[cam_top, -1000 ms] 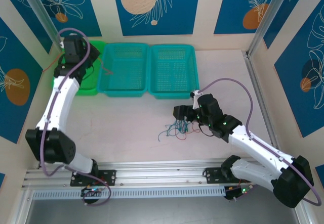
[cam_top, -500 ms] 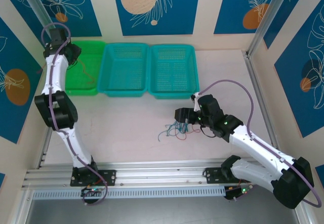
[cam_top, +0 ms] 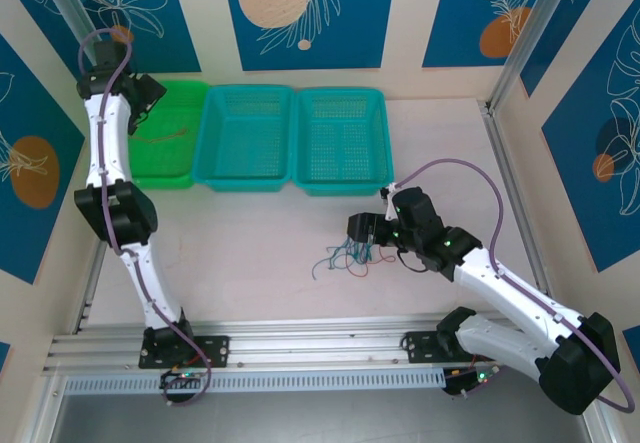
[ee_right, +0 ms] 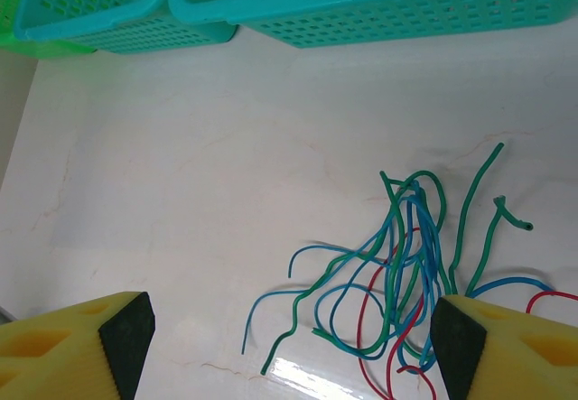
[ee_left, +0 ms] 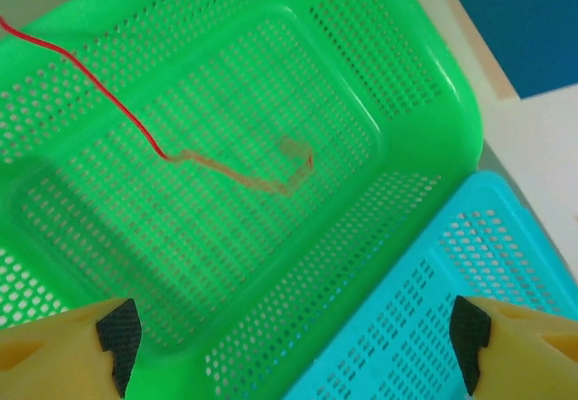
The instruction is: Untangle the cables
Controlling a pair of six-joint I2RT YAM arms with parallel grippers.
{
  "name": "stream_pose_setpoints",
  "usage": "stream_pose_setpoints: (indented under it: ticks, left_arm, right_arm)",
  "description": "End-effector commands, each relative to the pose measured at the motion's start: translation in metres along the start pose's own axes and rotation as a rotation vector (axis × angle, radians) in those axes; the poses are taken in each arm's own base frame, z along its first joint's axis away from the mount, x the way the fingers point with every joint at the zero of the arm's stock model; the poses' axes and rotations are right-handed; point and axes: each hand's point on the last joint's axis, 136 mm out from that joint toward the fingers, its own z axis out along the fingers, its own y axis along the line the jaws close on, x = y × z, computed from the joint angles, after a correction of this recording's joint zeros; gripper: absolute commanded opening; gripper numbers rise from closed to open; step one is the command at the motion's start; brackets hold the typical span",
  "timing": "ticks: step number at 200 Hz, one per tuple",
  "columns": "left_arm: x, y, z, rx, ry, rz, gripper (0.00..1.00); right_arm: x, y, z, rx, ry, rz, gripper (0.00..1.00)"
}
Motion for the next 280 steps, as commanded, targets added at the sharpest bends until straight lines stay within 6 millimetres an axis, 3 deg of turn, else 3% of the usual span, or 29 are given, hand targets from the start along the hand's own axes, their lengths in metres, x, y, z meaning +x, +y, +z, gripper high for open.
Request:
stream_pose_setpoints:
  ticks: [1,29,48,61,78,109,142,178,200,220,243,267,280]
  left_arm:
    - [0.036,-0.046,-0.051,0.138,0.040,0.126,0.89]
    - [0.106,-0.105,-0.097,0.354,0.059,0.286,0.87]
    - [0.173,-0.132,-0.128,0.500,0.074,0.406,0.84]
    - [0.228,-0.143,-0.147,0.607,0.121,0.501,0.83]
    - [0.296,-0.144,-0.161,0.693,0.197,0.618,0.81]
    - [0.408,-0.126,-0.170,0.779,0.330,0.836,0.77]
    - [0.491,-0.101,-0.151,0.768,0.470,0.984,0.71]
    - [0.544,-0.093,-0.127,0.763,0.593,0.921,0.71]
    - [0.556,-0.097,-0.111,0.709,0.568,0.916,0.79]
    - [0.557,-0.101,-0.091,0.628,0.521,0.886,0.86]
    - [0.557,-0.106,-0.072,0.562,0.485,0.837,0.86]
    - [0.562,-0.105,-0.056,0.509,0.480,0.820,0.80]
    - [0.566,-0.102,-0.049,0.482,0.492,0.820,0.75]
  right_arm:
    - [-0.005,0.001,-0.003,-0.014,-0.007,0.031,0.82]
    - [-0.006,-0.009,0.004,-0.016,0.007,0.079,0.82]
    - [-0.006,-0.023,0.009,0.012,0.013,0.112,0.82]
    - [-0.006,-0.032,0.012,0.027,0.022,0.133,0.82]
    - [-0.001,-0.044,0.018,0.052,0.045,0.160,0.82]
    - [0.017,-0.066,0.028,0.097,0.110,0.243,0.80]
    - [0.036,-0.107,0.026,0.211,0.136,0.456,0.72]
    - [0.054,-0.126,0.025,0.265,0.183,0.538,0.70]
    - [0.067,-0.125,0.029,0.282,0.232,0.539,0.72]
    - [0.079,-0.120,0.035,0.296,0.277,0.518,0.68]
    - [0.092,-0.116,0.041,0.291,0.308,0.535,0.46]
    - [0.090,-0.117,0.039,0.285,0.271,0.546,0.19]
    - [0.086,-0.116,0.035,0.288,0.252,0.532,0.09]
